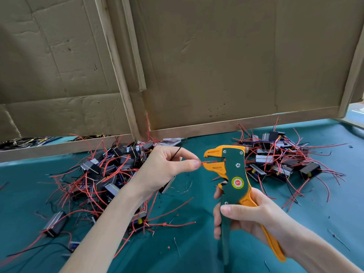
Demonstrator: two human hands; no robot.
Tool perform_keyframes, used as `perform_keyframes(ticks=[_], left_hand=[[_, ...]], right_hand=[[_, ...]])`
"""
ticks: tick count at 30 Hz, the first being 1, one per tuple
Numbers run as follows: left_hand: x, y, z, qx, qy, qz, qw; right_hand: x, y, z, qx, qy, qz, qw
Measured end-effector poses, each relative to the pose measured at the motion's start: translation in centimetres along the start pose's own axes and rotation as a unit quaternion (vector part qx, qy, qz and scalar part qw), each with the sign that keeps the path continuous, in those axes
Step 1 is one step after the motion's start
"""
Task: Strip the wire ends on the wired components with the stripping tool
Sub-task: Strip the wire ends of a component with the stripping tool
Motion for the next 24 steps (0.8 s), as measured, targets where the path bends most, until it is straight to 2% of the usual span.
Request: perform_keyframes(ticks=[4,9,13,17,20,24], left_hand=[[0.2,0.0,-0.1,-0.004,-0.029,0.026,0.999],[0.0,-0.4,-0.1,0.001,-0.049,0.035,0.998],[-2.0,-1.7,0.2,0.038,-0.090,-0.100,0.990],[-2.1,-2.1,0.4,0.007,-0.046,-0.017,0.999],[-0.5,-1.6,0.6,-0.009,0.006,0.001,1.000],[-0.2,0.1,0.3,-0.061,0.023,0.006,0.998]], right_hand=[[-0.2,0.1,-0.1,-0.010,0.007,-0.029,0.999],[-0.1,1.6,-0.2,-0.019,0.084,-0.018,0.996],[1.5,2.5,-0.2,-0.016,0.170,0.000,0.985],[0.8,1.2,0.5,0.017,0.098,0.084,0.991],[1.3,-0.2,0.5,0.062,0.102,0.043,0.992],[0.9,-0.6,0.1,0.049,0.060,0.015,0.997]])
Point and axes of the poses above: each hand's wrist, its own z-axis towards the middle knuckle, its own x-axis out of the back of the hand, y = z × x, the point moved 7 cm from there along z, towards the middle knuckle, and after that the axes turned 13 degrees about z, right-handed, at the moved point
